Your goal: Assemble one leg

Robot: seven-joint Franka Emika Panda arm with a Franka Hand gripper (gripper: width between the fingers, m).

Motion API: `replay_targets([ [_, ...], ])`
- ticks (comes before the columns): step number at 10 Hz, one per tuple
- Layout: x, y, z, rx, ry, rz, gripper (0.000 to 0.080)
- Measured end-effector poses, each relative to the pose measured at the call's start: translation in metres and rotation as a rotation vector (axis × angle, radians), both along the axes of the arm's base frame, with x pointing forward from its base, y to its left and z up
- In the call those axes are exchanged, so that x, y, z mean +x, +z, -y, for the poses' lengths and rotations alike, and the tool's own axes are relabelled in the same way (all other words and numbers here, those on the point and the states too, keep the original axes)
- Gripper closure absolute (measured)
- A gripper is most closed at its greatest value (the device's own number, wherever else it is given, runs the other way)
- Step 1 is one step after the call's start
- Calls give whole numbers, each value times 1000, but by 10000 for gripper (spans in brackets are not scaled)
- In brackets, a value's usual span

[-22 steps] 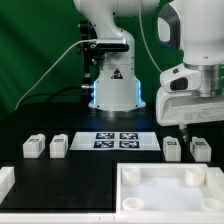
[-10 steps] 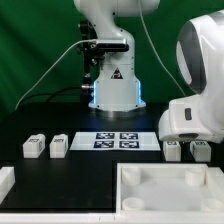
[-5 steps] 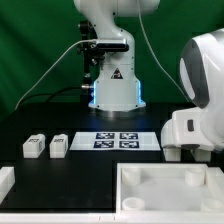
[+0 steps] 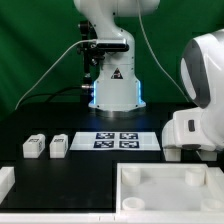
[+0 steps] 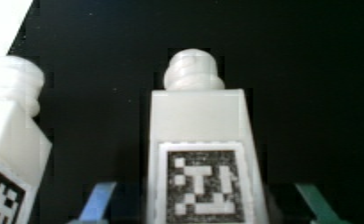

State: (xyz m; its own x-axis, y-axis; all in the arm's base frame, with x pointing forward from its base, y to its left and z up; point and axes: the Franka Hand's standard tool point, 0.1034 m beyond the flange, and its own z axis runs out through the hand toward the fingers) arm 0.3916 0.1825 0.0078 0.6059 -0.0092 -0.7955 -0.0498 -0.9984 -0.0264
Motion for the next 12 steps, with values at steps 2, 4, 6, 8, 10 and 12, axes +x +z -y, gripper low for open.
replay_targets([
  [2, 0, 0, 0, 0, 0, 0, 509],
  [4, 0, 0, 0, 0, 0, 0, 509],
  [6, 2, 3, 2, 5, 7, 1, 509],
  [8, 30, 36, 21, 50, 52, 20, 509],
  [10, 64, 90, 41, 85, 68, 90, 509],
  [12, 82, 121, 57, 100, 62, 288, 509],
])
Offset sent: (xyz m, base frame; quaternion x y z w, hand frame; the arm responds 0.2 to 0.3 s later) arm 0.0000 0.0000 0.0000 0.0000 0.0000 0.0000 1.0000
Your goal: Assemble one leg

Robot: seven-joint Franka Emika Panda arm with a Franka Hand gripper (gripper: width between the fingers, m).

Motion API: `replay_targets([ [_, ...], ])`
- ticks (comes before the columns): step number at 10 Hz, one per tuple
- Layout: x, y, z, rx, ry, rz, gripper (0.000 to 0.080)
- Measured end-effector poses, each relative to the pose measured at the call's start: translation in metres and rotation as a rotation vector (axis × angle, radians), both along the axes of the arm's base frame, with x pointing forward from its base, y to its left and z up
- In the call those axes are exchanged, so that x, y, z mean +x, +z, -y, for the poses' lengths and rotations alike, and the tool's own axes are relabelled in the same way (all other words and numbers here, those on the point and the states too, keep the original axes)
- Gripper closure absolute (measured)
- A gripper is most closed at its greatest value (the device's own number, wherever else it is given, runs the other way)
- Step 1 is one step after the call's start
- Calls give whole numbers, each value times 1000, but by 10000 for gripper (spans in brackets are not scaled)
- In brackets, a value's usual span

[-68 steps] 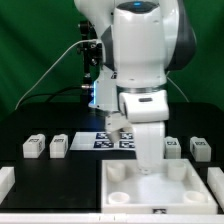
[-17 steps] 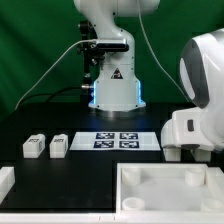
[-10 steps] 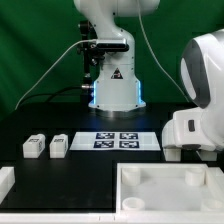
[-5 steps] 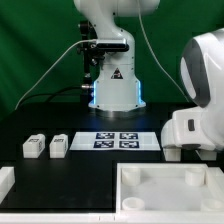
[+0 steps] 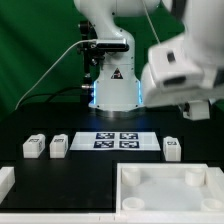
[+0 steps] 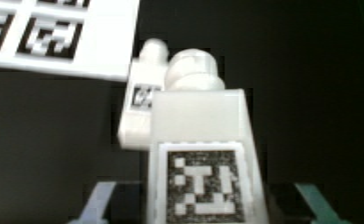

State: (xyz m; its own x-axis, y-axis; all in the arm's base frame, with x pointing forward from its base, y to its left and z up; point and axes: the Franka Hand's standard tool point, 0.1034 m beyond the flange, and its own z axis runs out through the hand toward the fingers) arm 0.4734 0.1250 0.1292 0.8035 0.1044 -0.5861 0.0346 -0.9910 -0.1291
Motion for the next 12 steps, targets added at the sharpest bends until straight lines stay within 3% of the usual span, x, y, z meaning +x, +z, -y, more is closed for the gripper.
replay_targets([
  [2, 6, -9, -2, 0, -20, 194, 508],
  [3, 13, -5, 2, 4, -24, 298, 508],
  [4, 38, 3, 13, 32, 1, 385, 508],
  [5, 74, 17, 23, 41, -11, 523, 508],
  [7, 114, 33, 27, 45, -25, 723, 508],
  [12, 112, 26, 36, 41, -82, 1236, 508],
])
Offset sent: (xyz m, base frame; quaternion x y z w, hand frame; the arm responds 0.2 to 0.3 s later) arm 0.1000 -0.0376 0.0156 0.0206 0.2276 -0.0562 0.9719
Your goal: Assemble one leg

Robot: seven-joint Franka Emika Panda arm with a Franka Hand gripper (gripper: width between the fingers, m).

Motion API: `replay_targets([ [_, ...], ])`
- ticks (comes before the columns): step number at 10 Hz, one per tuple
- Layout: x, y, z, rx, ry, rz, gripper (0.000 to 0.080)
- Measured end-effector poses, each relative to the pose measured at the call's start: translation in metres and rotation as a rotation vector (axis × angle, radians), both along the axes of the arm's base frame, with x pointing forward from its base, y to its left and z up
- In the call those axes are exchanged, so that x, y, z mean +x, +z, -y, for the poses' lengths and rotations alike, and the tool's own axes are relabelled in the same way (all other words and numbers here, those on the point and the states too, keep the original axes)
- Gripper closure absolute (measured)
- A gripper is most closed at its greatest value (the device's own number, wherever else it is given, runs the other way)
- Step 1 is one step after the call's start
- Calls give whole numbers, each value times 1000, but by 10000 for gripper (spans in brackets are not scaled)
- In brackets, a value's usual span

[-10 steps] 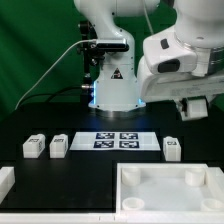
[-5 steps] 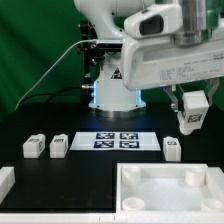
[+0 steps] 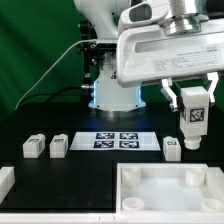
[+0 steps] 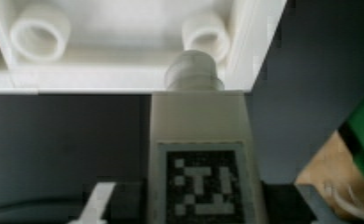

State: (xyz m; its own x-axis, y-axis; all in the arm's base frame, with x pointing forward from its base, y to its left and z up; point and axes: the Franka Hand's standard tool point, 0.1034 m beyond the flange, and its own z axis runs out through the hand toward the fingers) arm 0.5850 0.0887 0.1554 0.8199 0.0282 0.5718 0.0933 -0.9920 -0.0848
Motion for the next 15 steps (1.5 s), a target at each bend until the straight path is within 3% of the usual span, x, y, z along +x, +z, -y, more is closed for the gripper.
replay_targets([
  [1, -2, -5, -3, 3, 1, -12, 508],
  [4, 32, -19, -23, 33, -13, 27, 508],
  [6, 43, -40, -24, 33, -29, -2, 508],
  [8, 38, -54, -21, 26, -32, -43, 508],
  [12, 32, -67, -30, 26, -19, -64, 508],
  [15, 37, -70, -24, 22, -25, -51, 508],
])
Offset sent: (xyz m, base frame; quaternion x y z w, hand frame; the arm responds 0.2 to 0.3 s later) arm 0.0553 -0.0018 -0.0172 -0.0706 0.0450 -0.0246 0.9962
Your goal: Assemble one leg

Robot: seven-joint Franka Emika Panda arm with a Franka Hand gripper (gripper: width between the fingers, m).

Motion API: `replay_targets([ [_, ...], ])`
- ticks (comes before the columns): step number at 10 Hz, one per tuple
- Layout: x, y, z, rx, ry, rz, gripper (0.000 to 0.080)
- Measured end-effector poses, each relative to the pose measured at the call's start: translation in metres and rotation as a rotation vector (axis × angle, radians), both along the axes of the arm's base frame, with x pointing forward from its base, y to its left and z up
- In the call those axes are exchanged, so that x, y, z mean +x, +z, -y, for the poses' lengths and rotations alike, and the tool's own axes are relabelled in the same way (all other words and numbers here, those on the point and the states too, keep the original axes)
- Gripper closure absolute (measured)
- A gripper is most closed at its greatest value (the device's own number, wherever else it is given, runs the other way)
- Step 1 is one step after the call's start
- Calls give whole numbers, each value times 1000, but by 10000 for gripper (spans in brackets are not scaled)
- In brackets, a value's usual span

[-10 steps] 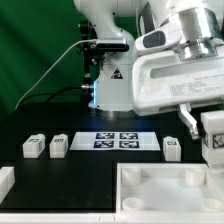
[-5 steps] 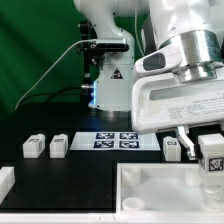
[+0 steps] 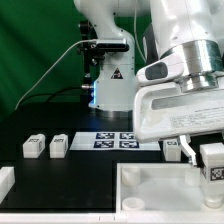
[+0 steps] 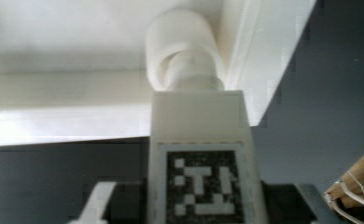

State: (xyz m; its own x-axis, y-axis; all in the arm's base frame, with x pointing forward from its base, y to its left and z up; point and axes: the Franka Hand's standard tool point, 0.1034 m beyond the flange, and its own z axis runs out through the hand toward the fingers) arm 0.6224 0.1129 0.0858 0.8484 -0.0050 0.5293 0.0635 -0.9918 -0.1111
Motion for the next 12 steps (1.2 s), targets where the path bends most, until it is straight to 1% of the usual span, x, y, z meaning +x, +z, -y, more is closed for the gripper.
replay_targets([
  [1, 0, -1, 0, 0, -1, -2, 508],
  [4, -4, -14, -2, -4, -2, 3, 508],
  [7, -5, -15, -3, -6, -49, 35, 508],
  [8, -5, -15, -5, -12, -94, 31, 508],
  [9, -5, -15, -5, -28, -97, 31, 508],
  [11, -5, -15, -3, -34, -96, 32, 508],
  [12, -5, -15, -3, -34, -96, 32, 291],
])
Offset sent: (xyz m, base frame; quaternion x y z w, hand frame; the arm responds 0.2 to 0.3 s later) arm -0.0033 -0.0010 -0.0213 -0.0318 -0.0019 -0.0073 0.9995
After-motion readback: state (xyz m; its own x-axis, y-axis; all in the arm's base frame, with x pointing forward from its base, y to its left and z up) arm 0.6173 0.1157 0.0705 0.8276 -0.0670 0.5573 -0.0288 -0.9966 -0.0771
